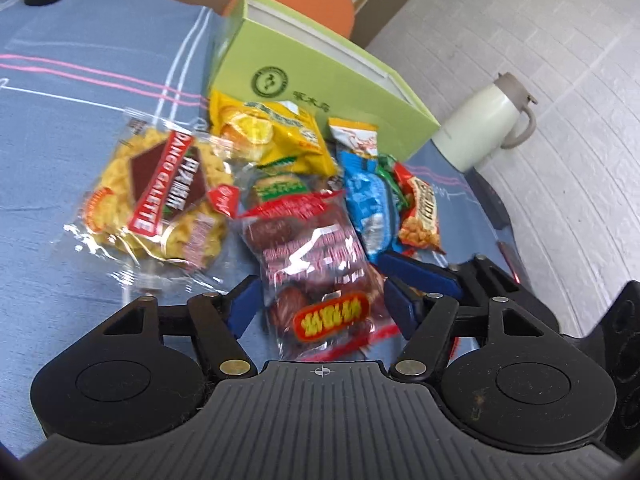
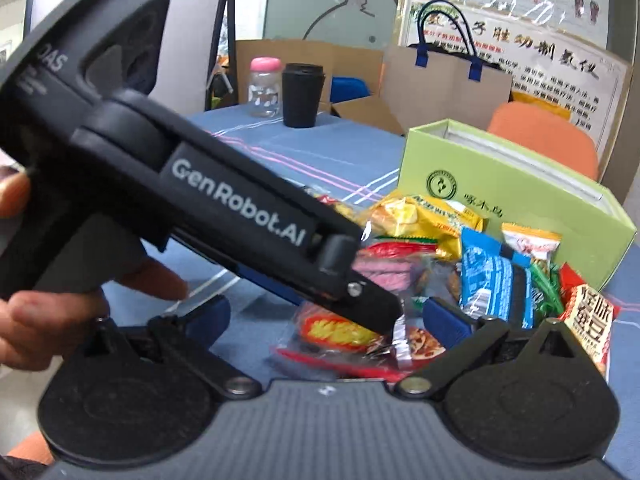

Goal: Organize snacks
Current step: 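Move the left gripper to the pile and grasp the red-date bag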

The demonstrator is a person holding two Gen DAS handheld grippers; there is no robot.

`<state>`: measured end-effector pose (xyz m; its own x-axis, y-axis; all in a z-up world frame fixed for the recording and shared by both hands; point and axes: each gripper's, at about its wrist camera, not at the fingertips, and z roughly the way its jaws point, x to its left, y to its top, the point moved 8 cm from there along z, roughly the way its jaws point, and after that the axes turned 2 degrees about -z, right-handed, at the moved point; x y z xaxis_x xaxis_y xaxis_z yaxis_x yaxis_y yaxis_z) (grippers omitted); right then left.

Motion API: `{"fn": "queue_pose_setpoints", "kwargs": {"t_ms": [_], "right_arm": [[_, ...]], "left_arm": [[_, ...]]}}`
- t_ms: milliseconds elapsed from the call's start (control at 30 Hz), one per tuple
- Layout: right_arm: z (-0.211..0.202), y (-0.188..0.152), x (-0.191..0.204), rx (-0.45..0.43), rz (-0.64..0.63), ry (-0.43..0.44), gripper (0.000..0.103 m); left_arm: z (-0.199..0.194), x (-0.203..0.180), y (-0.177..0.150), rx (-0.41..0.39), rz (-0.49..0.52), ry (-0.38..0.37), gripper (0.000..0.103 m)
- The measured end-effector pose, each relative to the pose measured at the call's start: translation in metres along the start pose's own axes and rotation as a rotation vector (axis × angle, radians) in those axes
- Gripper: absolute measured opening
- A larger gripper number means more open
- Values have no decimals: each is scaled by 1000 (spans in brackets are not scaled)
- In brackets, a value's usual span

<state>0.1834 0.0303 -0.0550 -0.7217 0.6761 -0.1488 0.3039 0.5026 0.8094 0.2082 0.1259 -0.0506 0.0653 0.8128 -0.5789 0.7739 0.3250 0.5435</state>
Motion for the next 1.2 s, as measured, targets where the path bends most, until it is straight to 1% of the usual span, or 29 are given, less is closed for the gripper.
{"fn": "queue_pose_setpoints", "kwargs": {"t_ms": [67, 133, 200, 300, 367, 433, 500, 567, 633, 700, 767, 833, 900, 967, 1067, 1200], "right_arm": [[6, 2, -4, 12, 0, -31, 102], [14, 1, -5, 40, -8, -55, 102], [17, -2, -1, 47, -35, -76, 100], [9, -5, 8, 35, -46, -99, 100], [3, -7, 13, 31, -14, -85, 100], [1, -12, 20, 43, 43, -49, 100], [5, -16, 27, 59, 98, -17, 102], [12, -17, 32, 62, 113, -29, 102], [19, -16, 34, 59, 105, -60, 102], [26, -13, 33, 59, 100, -97, 102], [30, -13, 33, 62, 99, -113, 102], [30, -12, 37, 56, 77, -120, 102], [29, -11, 40, 47, 44, -131, 102], [29, -12, 41, 48, 49, -128, 102], [32, -9, 45, 56, 56, -122, 102], [31, -8, 49, 53, 50, -96, 102]], "left_arm": [[3, 4, 7, -1, -13, 0, 60], [8, 6, 10, 3, -20, -12, 62], [11, 8, 11, 12, -22, -11, 62], [1, 12, 7, 10, -9, 1, 63], [-11, 15, 5, -5, 16, -10, 68], [-18, 20, 4, -8, 21, -16, 69], [-19, 26, 2, 3, 6, -31, 69], [-16, 31, 2, 15, -19, -56, 69], [-15, 31, 5, 16, -25, -67, 70], [-12, 28, 8, 17, -13, -65, 70], [-10, 26, 13, 16, -11, -64, 71], [-6, 21, 14, 33, 2, -81, 71], [-3, 19, 11, 52, 33, -75, 68], [-3, 21, 9, 64, 40, -72, 59], [-6, 28, 8, 70, 27, -81, 49], [-12, 32, 5, 64, 15, -88, 51]]}}
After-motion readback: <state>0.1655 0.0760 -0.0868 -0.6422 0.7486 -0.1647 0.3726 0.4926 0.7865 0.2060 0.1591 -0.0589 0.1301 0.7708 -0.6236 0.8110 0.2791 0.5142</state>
